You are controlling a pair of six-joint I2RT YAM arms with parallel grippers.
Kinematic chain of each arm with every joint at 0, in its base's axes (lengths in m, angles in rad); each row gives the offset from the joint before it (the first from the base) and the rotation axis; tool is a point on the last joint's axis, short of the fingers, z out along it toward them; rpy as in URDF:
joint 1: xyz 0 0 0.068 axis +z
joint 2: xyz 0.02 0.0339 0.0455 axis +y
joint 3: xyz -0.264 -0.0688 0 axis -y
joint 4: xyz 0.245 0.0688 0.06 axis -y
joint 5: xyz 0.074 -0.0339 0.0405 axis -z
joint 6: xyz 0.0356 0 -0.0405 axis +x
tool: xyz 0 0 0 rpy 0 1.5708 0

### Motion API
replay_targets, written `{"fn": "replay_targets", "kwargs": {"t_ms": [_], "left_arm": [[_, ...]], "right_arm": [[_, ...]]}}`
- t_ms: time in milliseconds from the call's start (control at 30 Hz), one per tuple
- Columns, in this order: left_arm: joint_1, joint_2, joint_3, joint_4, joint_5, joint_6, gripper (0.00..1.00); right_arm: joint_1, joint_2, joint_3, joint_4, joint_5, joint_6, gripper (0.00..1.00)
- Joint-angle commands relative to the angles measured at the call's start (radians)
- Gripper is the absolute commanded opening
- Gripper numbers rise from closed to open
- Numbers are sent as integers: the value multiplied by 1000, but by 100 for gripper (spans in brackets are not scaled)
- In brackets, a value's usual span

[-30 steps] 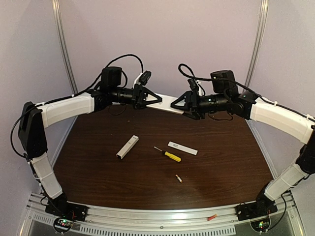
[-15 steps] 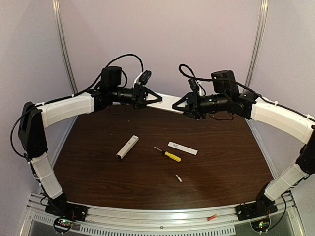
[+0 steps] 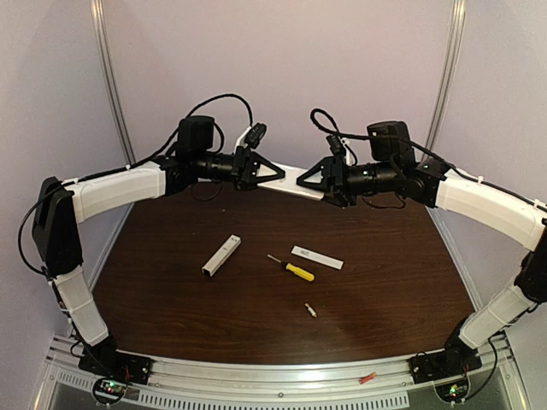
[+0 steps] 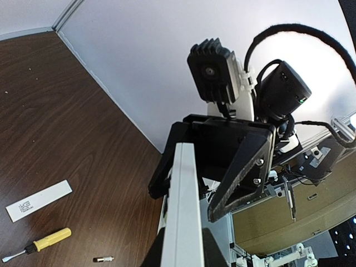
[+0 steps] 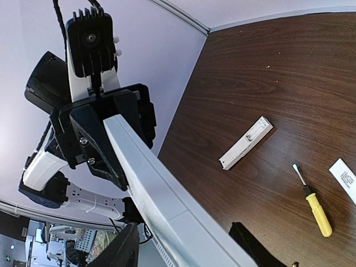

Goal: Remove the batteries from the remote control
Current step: Remove the battery cover from the remote control.

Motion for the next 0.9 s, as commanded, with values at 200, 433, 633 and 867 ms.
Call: {"fn": "replay_targets", "kwargs": {"t_ms": [200, 433, 633, 867], "left_arm": [[-3, -8, 24, 41, 14, 20, 0], [-3, -9, 24, 29, 14, 28, 0], [-3, -11, 28, 29, 13, 27, 0], [-3, -11, 27, 32, 11, 27, 0]], "right_arm": [[4, -17, -3, 32, 2, 15, 52], [4, -17, 3, 27, 9, 9, 49], [-2, -28, -4, 5, 8, -6, 50], [-27, -62, -27, -2, 7, -8, 50]]}}
